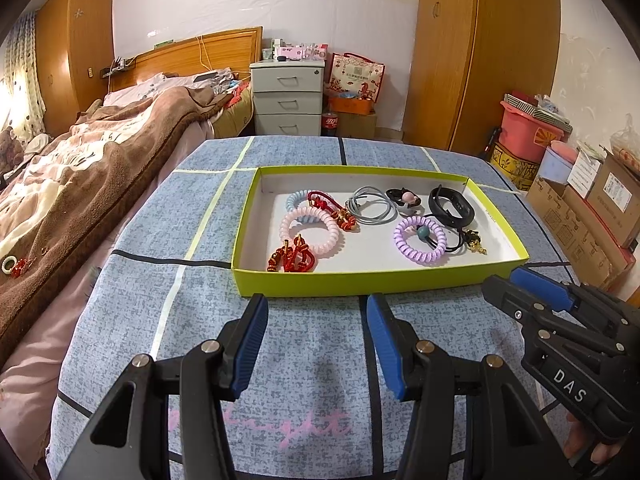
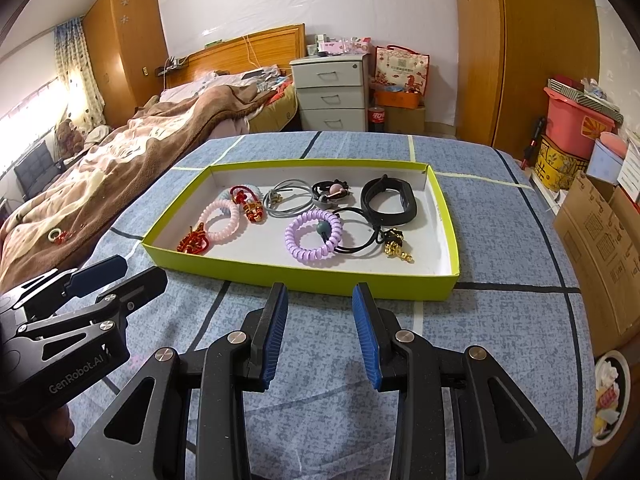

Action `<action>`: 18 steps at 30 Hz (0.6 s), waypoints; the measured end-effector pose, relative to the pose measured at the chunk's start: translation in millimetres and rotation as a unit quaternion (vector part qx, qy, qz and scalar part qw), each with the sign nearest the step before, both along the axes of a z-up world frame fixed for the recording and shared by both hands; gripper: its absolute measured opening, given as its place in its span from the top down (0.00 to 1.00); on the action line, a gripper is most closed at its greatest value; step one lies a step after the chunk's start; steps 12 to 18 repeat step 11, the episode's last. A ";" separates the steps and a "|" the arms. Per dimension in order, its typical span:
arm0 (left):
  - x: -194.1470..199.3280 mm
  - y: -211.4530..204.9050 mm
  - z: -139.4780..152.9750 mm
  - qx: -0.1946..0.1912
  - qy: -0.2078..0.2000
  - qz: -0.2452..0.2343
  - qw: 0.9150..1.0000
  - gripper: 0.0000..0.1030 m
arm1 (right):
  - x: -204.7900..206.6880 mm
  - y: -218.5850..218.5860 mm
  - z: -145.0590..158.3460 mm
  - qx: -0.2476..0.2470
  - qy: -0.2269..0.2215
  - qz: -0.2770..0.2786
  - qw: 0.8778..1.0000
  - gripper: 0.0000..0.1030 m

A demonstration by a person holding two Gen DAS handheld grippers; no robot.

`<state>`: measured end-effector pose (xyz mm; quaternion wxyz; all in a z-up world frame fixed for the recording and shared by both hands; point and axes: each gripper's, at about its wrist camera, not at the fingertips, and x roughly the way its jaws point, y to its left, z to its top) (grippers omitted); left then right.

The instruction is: Organize jewelry

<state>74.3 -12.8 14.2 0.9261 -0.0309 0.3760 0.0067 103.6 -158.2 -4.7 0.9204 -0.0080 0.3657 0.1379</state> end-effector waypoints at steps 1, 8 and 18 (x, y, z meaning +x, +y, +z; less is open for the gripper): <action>0.0 0.0 0.0 0.000 0.000 -0.001 1.000 0.48 | -0.3 -0.1 -0.2 0.000 0.000 -0.001 1.000 0.66; 0.4 -1.4 1.9 -0.002 -0.001 -0.003 1.000 0.48 | -1.0 -0.4 -1.3 0.000 0.001 -0.002 1.000 0.66; 0.5 -2.1 2.0 -0.003 -0.001 -0.003 1.000 0.48 | -1.1 -0.5 -1.3 0.000 0.000 -0.002 1.000 0.66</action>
